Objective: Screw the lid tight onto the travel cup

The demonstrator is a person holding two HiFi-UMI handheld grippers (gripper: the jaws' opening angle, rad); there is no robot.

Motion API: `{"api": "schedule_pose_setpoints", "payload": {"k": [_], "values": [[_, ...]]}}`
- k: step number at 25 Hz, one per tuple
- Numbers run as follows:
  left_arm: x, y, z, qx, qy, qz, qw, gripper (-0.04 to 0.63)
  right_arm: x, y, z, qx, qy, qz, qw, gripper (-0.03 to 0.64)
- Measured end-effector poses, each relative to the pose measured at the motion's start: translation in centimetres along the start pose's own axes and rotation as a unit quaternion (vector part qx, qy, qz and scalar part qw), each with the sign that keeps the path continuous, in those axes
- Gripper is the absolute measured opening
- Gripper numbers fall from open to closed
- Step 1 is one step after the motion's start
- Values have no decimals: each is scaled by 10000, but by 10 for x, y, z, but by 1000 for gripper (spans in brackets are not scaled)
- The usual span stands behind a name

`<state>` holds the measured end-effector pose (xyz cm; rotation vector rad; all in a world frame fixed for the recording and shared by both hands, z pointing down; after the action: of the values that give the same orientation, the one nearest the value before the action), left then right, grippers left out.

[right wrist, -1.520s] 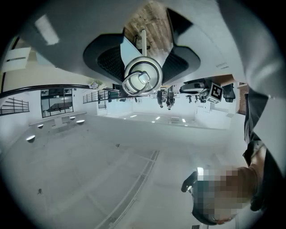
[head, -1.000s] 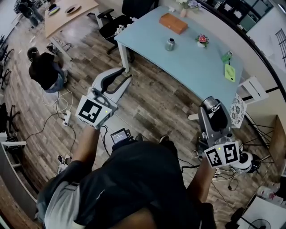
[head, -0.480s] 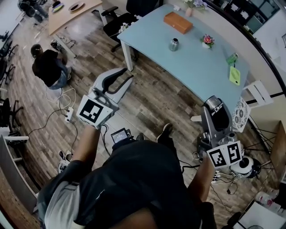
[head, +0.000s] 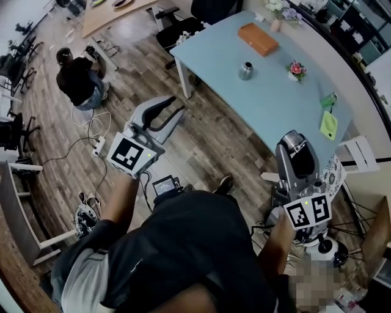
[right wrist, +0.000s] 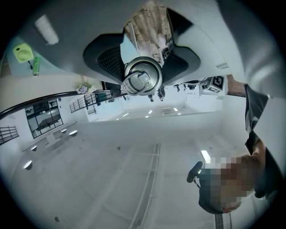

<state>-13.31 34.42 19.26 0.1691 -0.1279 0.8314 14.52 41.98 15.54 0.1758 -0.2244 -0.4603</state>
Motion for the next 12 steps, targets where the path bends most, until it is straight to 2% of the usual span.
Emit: {"api": "schedule_pose_setpoints", "payload": {"k": [12], "values": [[24,-51,2,-313,-123,-635,9974,170,83,-37,0,-58,-300,-750,9967,264]]}}
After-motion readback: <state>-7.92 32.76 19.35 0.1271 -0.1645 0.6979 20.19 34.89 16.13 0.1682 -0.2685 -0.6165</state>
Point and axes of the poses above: the fingertips, and each gripper's own axes: y backward along the fingers, x to its right, z out of its underside, the point moved 2 cm from there along y, backward along the fingers, and after that the axes turned 10 degrees about x, right-handed, at the moved point
